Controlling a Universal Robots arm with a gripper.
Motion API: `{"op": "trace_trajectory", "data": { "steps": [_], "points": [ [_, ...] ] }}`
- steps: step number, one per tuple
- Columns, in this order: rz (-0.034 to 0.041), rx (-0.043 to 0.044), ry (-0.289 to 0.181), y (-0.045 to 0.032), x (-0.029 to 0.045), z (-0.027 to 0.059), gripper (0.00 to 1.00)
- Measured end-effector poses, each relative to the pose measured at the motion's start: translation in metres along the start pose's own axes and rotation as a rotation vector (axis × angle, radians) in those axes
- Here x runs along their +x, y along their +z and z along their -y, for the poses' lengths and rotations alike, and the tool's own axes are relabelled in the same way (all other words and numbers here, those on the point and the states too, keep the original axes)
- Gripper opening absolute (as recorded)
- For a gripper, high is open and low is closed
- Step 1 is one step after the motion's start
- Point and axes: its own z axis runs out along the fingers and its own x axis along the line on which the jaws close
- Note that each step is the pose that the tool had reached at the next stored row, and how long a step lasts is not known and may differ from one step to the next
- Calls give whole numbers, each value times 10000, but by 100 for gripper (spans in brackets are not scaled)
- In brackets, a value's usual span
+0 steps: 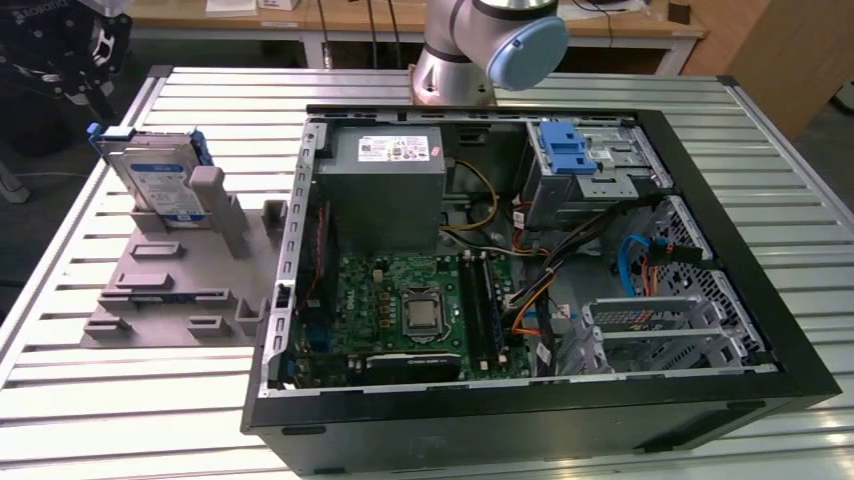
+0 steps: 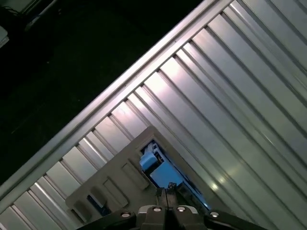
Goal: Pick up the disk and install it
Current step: 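Pick up the disk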
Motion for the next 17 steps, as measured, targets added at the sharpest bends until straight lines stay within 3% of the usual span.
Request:
{"op": "trace_trajectory", "data": {
  "steps": [17],
  "points": [
    [2, -18, -3003, 35, 1, 0, 11]
  ]
}}
